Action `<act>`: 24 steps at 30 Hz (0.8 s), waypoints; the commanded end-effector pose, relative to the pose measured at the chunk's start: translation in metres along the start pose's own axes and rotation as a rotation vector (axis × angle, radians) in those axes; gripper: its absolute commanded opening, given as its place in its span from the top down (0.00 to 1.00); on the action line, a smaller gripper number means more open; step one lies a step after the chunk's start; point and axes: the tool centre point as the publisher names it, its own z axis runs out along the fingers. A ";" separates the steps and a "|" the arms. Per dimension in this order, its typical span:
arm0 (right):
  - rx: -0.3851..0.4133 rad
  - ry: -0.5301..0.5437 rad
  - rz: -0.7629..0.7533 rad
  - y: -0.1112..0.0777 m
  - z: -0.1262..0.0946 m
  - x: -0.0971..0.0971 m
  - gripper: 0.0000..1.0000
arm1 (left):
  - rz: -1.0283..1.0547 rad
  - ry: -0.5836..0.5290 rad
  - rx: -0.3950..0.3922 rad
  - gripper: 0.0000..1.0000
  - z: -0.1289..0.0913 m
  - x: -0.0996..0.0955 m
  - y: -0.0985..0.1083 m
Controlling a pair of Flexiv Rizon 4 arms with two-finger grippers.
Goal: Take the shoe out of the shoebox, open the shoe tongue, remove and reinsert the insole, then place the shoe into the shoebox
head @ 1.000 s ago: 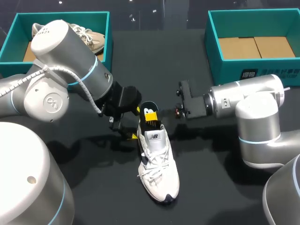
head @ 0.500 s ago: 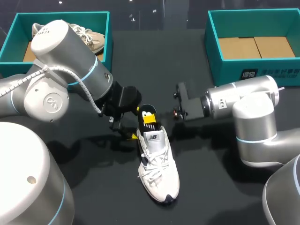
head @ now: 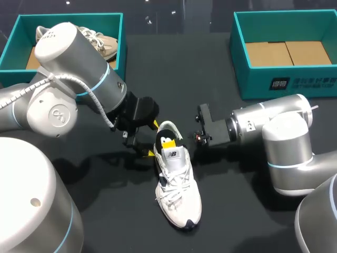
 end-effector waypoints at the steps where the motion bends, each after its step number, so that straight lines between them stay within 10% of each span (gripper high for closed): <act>1: -0.002 -0.006 -0.007 -0.004 0.002 0.000 1.00 | 0.001 -0.001 -0.002 0.00 0.001 0.000 0.000; 4: -0.025 -0.022 -0.032 0.000 -0.001 0.003 1.00 | 0.001 -0.001 -0.002 0.00 0.001 0.000 0.000; 7: -0.044 -0.042 -0.058 0.006 -0.004 0.005 0.66 | 0.001 -0.001 -0.002 0.00 0.001 0.000 0.000; 24: -0.042 -0.058 -0.140 0.039 -0.009 0.003 0.68 | 0.001 -0.001 -0.002 0.00 0.001 0.000 0.000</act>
